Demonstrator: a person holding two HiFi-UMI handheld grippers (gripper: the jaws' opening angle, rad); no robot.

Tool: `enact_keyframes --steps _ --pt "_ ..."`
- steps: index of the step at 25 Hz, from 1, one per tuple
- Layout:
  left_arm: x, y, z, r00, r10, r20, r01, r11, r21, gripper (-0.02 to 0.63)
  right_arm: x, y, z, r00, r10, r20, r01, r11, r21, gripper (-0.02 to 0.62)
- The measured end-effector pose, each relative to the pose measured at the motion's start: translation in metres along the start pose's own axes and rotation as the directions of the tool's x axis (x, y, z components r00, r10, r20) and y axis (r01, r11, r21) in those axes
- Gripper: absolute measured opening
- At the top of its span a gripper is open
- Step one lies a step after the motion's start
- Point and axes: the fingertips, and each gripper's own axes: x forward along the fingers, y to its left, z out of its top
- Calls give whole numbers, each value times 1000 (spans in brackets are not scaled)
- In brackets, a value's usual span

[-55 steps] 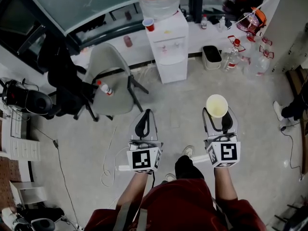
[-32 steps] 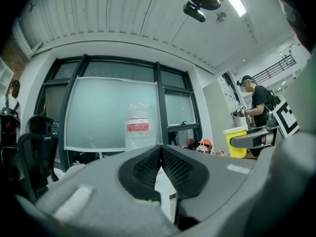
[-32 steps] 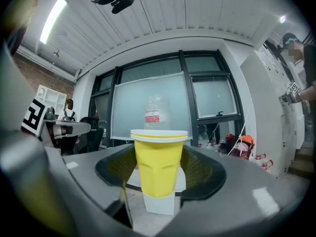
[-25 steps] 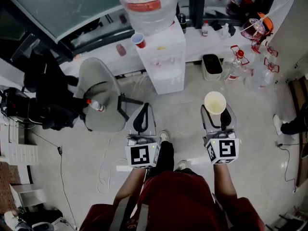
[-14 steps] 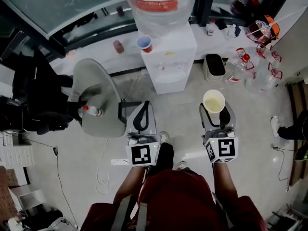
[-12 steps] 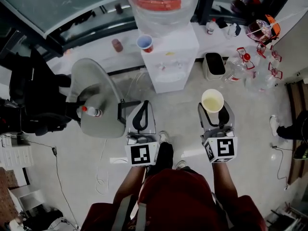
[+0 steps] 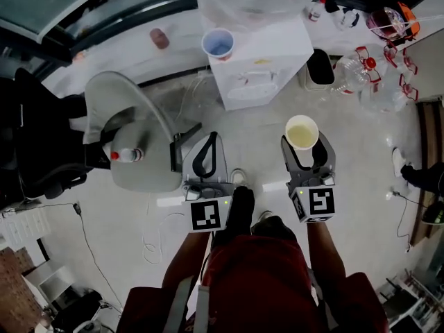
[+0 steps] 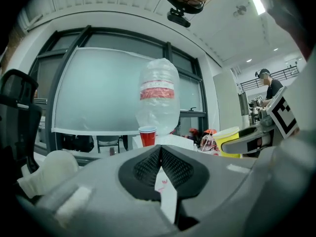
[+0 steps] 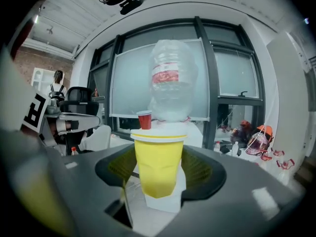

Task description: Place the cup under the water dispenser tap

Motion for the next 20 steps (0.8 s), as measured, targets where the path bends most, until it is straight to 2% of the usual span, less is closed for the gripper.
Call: enact_keyframes --steps 11,15,20 --pt "39 8 -96 996 -59 -72 58 998 -18 6 58 1 -104 995 -9 -101 8 1000 -6 278" --pt "46 8 -136 994 -38 -106 33 998 -51 6 75 -3 -146 991 3 -131 -2 1000 6 278" --pt "55 5 -188 991 -24 -133 17 999 -49 6 99 -11 -196 988 19 -154 -18 1000 4 278"
